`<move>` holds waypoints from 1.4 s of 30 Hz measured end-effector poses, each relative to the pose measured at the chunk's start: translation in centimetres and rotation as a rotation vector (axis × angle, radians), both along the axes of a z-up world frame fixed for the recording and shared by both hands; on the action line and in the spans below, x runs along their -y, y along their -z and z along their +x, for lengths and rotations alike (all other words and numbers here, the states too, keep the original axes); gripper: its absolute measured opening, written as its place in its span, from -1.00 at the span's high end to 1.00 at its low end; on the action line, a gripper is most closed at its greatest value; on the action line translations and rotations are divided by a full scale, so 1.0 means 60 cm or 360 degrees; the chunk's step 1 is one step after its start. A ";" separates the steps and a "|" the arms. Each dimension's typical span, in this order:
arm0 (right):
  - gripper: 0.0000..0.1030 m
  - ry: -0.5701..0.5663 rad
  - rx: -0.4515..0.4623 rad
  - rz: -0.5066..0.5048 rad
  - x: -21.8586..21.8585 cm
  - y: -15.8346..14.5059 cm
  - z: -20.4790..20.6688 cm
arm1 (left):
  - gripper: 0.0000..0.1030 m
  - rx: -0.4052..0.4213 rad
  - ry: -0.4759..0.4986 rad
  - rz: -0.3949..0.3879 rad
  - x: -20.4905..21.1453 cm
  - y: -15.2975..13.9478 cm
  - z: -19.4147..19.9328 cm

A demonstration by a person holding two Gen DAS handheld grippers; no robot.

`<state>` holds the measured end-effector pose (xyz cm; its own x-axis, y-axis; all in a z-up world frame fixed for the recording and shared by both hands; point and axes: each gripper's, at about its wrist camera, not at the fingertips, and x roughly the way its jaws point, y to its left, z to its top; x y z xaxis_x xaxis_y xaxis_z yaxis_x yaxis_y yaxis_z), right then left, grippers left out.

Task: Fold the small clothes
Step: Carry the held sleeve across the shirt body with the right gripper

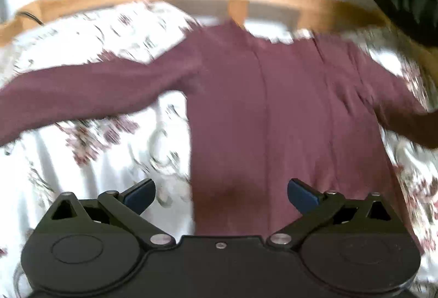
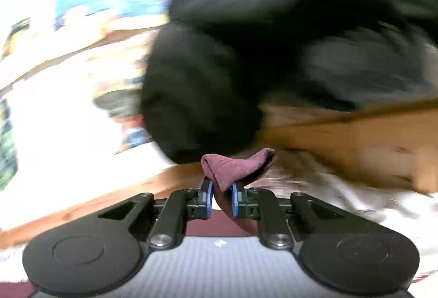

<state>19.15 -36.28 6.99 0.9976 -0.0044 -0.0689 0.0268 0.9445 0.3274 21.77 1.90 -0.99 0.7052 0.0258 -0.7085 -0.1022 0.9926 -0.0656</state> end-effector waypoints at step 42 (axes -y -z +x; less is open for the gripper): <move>-0.69 -0.1081 -0.0706 -0.0369 -0.224 0.164 0.009 | -0.99 0.0098 -0.0479 -0.0074 -0.079 0.009 0.030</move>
<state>19.72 -22.85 -2.88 0.6694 0.5244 -0.5263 -0.4910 0.8439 0.2164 23.55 6.66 -1.55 0.7124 0.2082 -0.6702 -0.3853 0.9142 -0.1256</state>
